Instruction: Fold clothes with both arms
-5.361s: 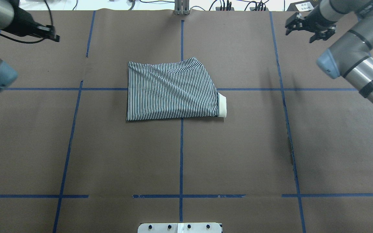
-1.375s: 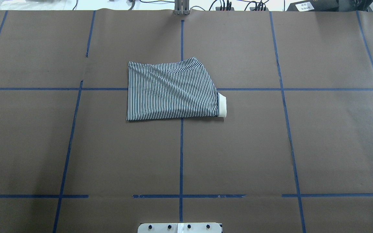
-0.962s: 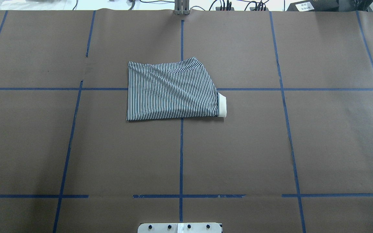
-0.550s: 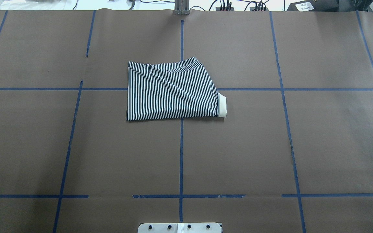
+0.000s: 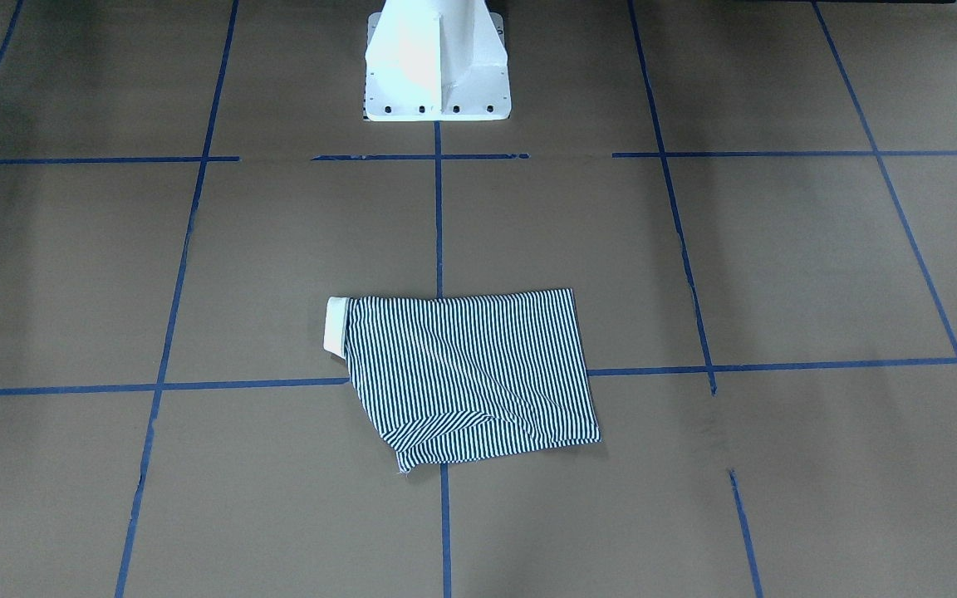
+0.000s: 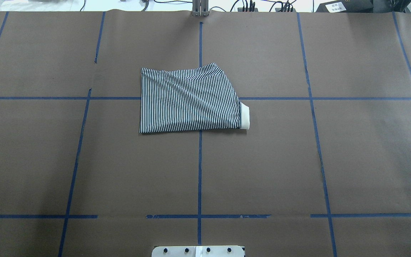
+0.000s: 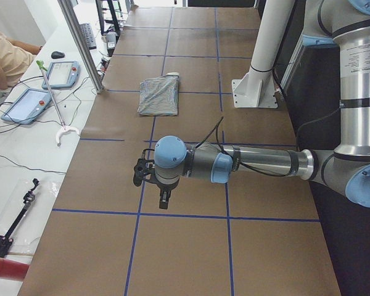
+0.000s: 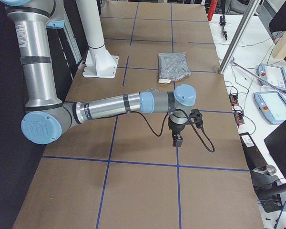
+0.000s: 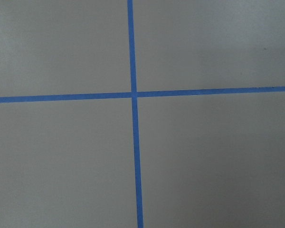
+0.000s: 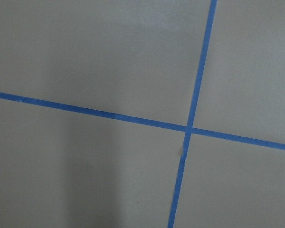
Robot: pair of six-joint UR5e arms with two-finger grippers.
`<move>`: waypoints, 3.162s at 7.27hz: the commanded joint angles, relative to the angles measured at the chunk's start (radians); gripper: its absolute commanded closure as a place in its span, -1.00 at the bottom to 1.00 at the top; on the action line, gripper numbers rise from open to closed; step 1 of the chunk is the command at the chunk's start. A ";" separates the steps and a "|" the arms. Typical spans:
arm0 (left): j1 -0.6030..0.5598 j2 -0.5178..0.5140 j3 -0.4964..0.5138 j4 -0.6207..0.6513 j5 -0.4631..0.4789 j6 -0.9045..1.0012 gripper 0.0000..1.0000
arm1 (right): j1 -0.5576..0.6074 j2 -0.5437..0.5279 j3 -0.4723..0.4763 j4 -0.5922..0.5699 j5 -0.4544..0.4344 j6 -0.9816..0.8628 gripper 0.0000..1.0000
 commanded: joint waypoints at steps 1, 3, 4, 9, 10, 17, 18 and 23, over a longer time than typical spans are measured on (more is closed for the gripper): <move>0.000 -0.014 0.027 -0.054 -0.001 0.000 -1.00 | -0.012 -0.013 -0.018 0.002 -0.004 0.002 -1.00; 0.001 -0.013 0.036 -0.068 -0.002 0.001 -1.00 | -0.050 -0.015 -0.015 0.004 -0.007 0.002 -1.00; 0.001 -0.022 0.044 -0.070 -0.001 0.000 -1.00 | -0.064 -0.015 -0.016 0.002 -0.007 0.005 -1.00; 0.003 -0.028 0.053 -0.077 0.024 0.004 -1.00 | -0.063 -0.015 -0.039 0.002 -0.004 0.003 -1.00; -0.002 -0.008 0.012 -0.076 0.063 0.004 -1.00 | -0.063 -0.018 -0.042 0.002 -0.007 0.002 -1.00; 0.004 0.023 0.044 -0.059 0.082 0.006 -1.00 | -0.061 -0.033 -0.045 0.002 -0.008 0.002 -1.00; 0.003 0.030 0.044 -0.050 0.081 0.007 -1.00 | -0.061 -0.033 -0.045 0.002 -0.007 0.003 -1.00; 0.001 0.027 0.035 0.041 0.116 0.012 -1.00 | -0.061 -0.028 -0.044 0.002 -0.002 0.005 -1.00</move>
